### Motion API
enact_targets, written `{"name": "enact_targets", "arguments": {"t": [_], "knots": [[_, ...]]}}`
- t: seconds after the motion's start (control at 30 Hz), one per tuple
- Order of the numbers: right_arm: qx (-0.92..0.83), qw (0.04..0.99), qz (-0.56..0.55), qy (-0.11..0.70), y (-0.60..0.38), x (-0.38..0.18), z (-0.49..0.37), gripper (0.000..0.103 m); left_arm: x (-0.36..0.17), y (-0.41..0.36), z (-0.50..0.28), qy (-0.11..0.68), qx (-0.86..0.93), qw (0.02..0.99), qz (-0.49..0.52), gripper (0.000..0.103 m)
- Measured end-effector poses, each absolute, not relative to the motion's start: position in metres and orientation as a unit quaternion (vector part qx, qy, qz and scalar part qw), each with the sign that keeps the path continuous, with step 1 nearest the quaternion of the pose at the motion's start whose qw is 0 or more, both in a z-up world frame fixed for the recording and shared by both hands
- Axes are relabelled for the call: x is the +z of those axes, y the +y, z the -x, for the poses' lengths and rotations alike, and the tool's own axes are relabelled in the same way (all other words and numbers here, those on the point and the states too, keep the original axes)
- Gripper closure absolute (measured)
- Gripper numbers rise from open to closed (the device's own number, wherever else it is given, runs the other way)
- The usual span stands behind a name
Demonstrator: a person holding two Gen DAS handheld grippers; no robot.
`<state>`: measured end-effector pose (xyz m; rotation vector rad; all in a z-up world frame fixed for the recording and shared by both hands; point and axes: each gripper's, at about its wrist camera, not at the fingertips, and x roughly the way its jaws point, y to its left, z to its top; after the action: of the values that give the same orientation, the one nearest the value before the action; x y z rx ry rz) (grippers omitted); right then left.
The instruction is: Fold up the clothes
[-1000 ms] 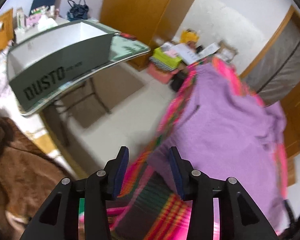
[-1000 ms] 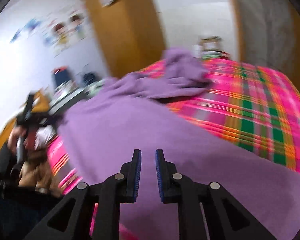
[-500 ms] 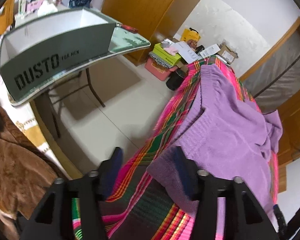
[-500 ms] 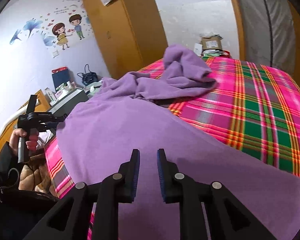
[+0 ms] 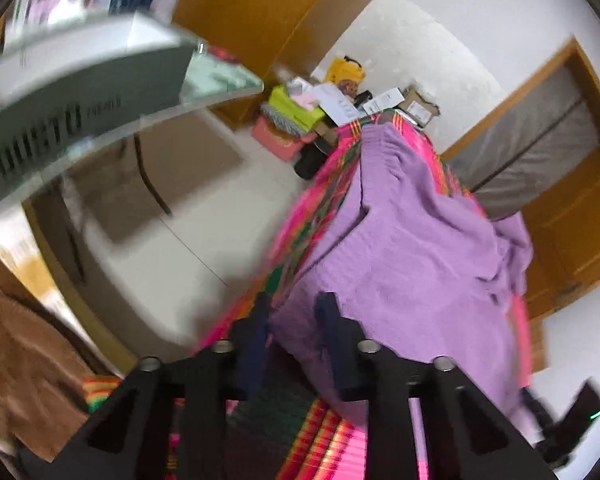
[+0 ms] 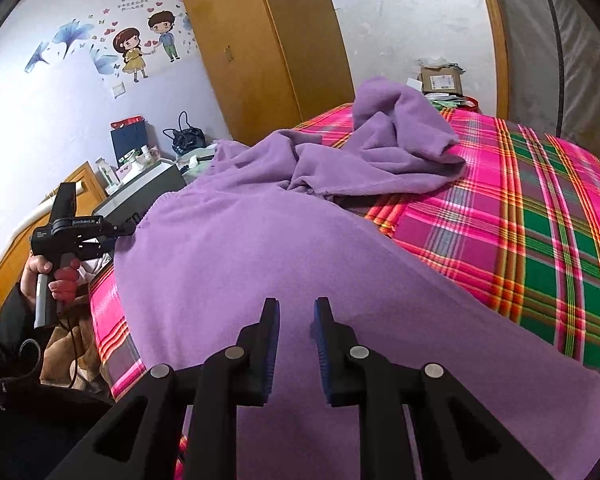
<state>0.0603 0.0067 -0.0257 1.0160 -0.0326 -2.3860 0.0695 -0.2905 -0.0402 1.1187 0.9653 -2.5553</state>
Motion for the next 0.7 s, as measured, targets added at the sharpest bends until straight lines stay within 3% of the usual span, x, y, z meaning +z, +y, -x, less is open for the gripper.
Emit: {"name": "enact_targets", "arguments": {"t": [0.07, 0.27, 0.43, 0.6, 0.67, 0.7], "knots": [[-0.886, 0.271, -0.376, -0.011, 0.004, -0.024, -0.059, 0.085, -0.034, -0.288, -0.071, 0.308, -0.869, 0.106, -0.372, 0.089], [-0.886, 0.270, -0.376, -0.015, -0.003, -0.023, -0.050, 0.085, -0.045, -0.302, -0.076, 0.326, -0.861, 0.107, -0.376, 0.090], [-0.880, 0.273, -0.389, -0.016, -0.009, -0.032, -0.043, 0.085, -0.043, -0.316, -0.082, 0.347, -0.855, 0.101, -0.372, 0.079], [-0.876, 0.277, -0.395, -0.022, -0.011, -0.038, -0.037, 0.085, -0.017, -0.331, -0.085, 0.319, -0.871, 0.146, -0.343, 0.079], [-0.875, 0.277, -0.396, -0.025, -0.012, -0.039, -0.035, 0.085, -0.008, -0.330, -0.073, 0.314, -0.878, 0.130, -0.337, 0.068], [-0.875, 0.277, -0.396, -0.027, -0.013, -0.039, -0.033, 0.085, -0.004, -0.327, -0.065, 0.310, -0.882, 0.118, -0.335, 0.057]]}}
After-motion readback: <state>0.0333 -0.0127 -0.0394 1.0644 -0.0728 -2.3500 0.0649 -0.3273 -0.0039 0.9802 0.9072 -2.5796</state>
